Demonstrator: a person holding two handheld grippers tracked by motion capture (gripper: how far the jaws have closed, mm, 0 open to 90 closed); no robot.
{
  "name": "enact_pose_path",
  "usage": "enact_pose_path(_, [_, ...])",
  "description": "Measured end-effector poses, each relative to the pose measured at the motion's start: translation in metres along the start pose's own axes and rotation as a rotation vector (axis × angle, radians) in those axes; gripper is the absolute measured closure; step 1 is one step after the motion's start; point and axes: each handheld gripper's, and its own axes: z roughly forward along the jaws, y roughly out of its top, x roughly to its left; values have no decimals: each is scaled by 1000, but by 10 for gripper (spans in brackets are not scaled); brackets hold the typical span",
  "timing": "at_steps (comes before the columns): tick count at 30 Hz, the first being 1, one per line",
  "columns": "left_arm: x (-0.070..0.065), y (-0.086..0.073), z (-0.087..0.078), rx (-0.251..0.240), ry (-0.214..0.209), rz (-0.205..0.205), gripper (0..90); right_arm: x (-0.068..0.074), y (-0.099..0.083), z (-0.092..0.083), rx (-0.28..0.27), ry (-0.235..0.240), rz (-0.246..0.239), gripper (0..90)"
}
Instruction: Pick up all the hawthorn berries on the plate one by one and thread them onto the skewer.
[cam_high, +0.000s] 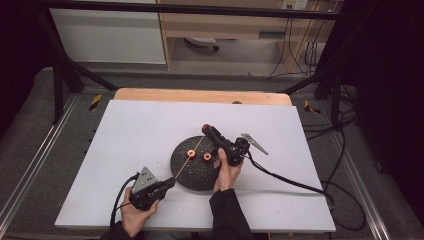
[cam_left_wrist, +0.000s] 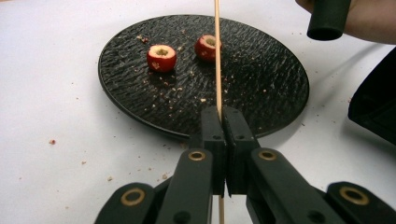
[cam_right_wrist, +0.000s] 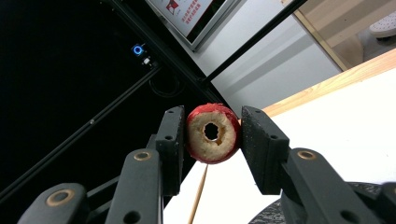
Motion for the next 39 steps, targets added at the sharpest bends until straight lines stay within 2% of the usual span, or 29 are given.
enact_pose_path(6, [-2,1,1,-7,8,-4,887,0,-3,0,-2,5,10,615])
enact_pose_path(14, [-9,3,6,-24,26,-38,887,-1,-8,-1,-7,14,29,615])
enact_pose_path(22, [-11,10,13,-19,31,-61,888,-1,-12,-2,1,14,23,615])
enact_pose_path(39, [-11,27,20,-41,23,-40,888,5,-18,-10,15,35,24,617])
